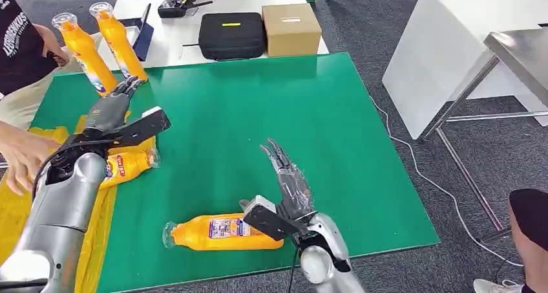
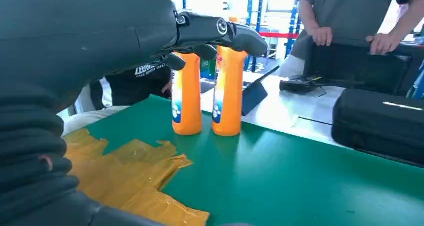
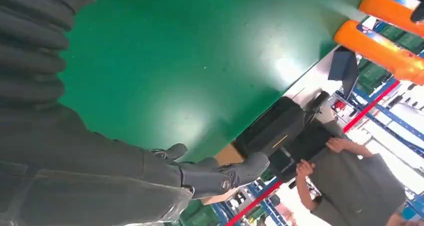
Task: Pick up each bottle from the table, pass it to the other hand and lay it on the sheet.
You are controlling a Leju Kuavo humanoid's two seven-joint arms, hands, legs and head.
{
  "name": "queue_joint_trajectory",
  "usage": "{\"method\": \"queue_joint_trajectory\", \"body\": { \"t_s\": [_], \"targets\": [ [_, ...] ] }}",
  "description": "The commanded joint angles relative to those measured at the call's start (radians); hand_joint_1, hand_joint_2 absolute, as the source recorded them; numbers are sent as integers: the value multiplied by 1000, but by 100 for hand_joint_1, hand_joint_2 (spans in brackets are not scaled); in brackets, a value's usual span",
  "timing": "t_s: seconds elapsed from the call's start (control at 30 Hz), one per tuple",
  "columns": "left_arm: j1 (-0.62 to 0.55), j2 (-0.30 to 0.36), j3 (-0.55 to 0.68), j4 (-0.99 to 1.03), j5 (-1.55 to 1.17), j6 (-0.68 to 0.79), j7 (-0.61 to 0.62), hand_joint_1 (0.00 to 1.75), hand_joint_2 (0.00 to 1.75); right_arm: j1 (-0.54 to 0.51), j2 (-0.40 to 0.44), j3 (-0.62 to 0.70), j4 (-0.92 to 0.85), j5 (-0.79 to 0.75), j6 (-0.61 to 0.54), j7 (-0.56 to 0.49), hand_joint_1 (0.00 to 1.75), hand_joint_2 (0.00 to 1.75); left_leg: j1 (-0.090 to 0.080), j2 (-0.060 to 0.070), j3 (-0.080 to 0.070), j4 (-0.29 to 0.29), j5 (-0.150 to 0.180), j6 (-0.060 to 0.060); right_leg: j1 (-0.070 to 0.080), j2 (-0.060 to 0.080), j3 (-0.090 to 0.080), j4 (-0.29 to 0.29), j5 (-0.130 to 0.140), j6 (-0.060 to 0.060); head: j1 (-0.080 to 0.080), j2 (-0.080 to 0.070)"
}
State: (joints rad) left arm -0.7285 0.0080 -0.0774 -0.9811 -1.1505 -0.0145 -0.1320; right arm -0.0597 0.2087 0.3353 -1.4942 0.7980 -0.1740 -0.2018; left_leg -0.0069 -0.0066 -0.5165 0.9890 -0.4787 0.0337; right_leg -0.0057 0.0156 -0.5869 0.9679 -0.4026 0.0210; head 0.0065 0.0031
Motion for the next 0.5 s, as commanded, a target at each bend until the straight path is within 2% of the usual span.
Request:
{"method": "queue_joint_trajectory", "body": {
  "t_s": [0.03,0.2,0.23,0.5],
  "targets": [
    [33,-11,14,34,173,19,-57,0,0,-93,-98,180,138,-42,128,-15,0,175,1,2,4,-2,-1,-2,1,1,4,-2,0,0,0,0],
    [59,-13,7,38,231,50,-56,0,0,-137,-120,250,218,-53,143,-18,0,175,1,3,6,-3,-1,-2,1,1,6,-4,0,0,0,0],
    [74,-13,17,17,246,53,-51,0,0,-152,-124,269,237,-17,132,5,0,175,1,1,4,-2,0,-2,1,0,4,-2,0,0,0,0],
    [81,-9,29,2,277,40,-61,0,0,-182,-125,302,308,43,134,44,0,175,1,1,3,-1,-1,-2,1,0,3,-2,0,0,0,0]
  ]
}}
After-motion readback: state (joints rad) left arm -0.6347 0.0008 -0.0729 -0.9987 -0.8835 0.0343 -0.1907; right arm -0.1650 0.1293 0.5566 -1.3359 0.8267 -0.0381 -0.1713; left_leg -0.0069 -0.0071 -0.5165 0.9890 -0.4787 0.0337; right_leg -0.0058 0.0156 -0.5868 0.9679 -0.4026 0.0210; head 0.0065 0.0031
